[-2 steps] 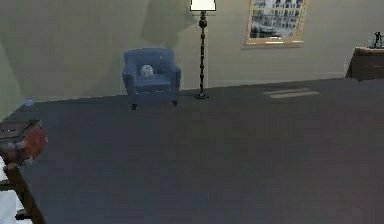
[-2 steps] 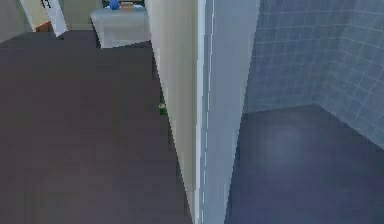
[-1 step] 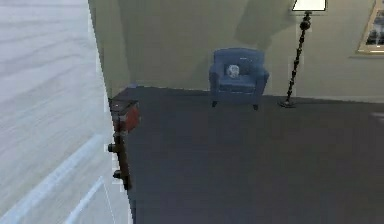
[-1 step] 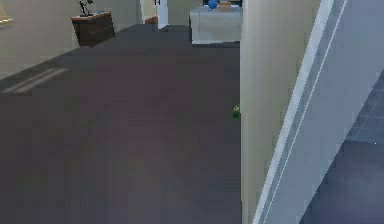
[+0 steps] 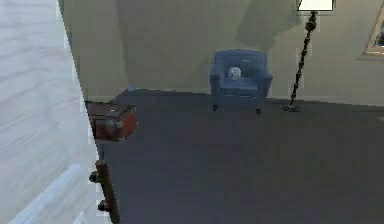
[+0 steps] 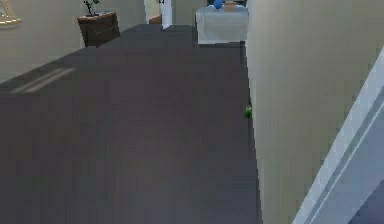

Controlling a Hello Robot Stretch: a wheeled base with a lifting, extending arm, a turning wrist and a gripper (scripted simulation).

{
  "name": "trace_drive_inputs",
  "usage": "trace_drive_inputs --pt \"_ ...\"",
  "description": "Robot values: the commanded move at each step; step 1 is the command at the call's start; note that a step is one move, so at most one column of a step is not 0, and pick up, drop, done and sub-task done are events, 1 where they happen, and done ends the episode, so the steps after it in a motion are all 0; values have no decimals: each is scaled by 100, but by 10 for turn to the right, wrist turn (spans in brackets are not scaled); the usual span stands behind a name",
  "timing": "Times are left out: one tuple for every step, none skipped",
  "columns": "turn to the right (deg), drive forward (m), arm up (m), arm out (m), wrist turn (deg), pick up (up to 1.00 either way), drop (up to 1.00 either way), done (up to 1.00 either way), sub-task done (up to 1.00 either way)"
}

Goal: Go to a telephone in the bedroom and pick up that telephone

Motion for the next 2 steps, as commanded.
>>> trace_drive_inputs --pt "450 0 0 0 0 0 0 0 0" --pt "450 0 0 0 0 0 0 0 0"
